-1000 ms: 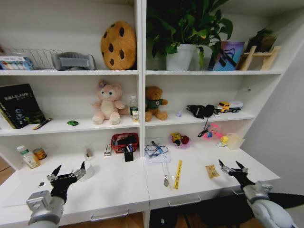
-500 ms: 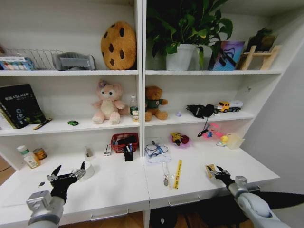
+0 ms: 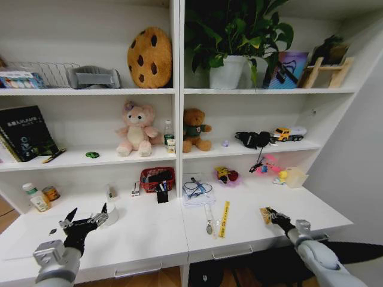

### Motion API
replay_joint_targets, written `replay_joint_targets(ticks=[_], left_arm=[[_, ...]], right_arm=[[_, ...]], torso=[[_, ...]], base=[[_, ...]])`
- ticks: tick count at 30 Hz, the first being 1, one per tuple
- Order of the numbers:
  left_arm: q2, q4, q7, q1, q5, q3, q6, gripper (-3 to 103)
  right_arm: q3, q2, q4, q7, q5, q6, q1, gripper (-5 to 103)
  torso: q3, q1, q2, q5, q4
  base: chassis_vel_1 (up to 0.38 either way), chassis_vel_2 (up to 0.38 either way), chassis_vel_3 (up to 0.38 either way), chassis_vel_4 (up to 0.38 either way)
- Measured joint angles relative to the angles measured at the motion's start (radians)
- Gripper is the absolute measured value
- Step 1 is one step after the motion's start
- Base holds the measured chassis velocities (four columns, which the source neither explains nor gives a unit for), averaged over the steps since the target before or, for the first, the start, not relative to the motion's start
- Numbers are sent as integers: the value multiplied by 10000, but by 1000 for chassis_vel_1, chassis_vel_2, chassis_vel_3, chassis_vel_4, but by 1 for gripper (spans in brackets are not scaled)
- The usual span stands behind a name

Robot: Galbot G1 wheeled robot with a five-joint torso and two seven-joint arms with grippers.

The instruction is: Organize the objects on the table.

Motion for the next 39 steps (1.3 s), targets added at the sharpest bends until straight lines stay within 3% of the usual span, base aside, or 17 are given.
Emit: replay_joint_targets(ticks=[8, 11, 12, 13, 18, 19, 24, 29, 39], left_arm=[[0, 0, 1, 0, 0, 0, 0, 100], [-1, 0, 0, 0, 0, 0, 0, 100], [-1, 0, 0, 0, 0, 0, 0, 100], [0, 0, 0, 0, 0, 0, 0, 100], [0, 0, 1, 0, 0, 1, 0, 100], [0, 0, -1, 0, 0, 1, 0, 100], [0, 0, 1, 0, 0, 1, 0, 100], [0, 0, 0, 0, 0, 1, 0, 100], [0, 1, 0, 0, 0, 1, 0, 100]], right_arm=[[-445, -220, 221, -8, 642, -165, 805, 0], [-1510, -170, -525, 37, 663, -461, 3122, 0], [-1510, -170, -525, 37, 663, -461, 3122, 0], [-2040, 21, -1070, 80, 604, -537, 4123, 0], [-3079, 568, -2376, 117, 218, -548, 6269, 0], [-3451, 841, -3092, 111, 69, -431, 7044, 0], [-3959, 1476, -4726, -37, -340, -123, 8138, 0], [-4233, 1827, -5509, -271, -513, 257, 8509, 0], [-4435, 2957, -7909, -597, -1148, 1773, 9561, 0]], torso=[[0, 0, 0, 1, -5], [1, 1, -1, 1, 11], [1, 1, -1, 1, 11], [1, 0, -1, -1, 0], [2, 2, -2, 0, 4], [0, 2, -1, -7, 8], [1, 2, -2, 0, 1], [1, 2, -1, 2, -1], [0, 1, 0, 0, -1]], base=[[0, 0, 0, 0], [0, 0, 0, 0], [0, 0, 0, 0], [0, 0, 0, 0], [0, 0, 0, 0], [0, 0, 0, 0], [0, 0, 0, 0], [0, 0, 0, 0], [0, 0, 0, 0]])
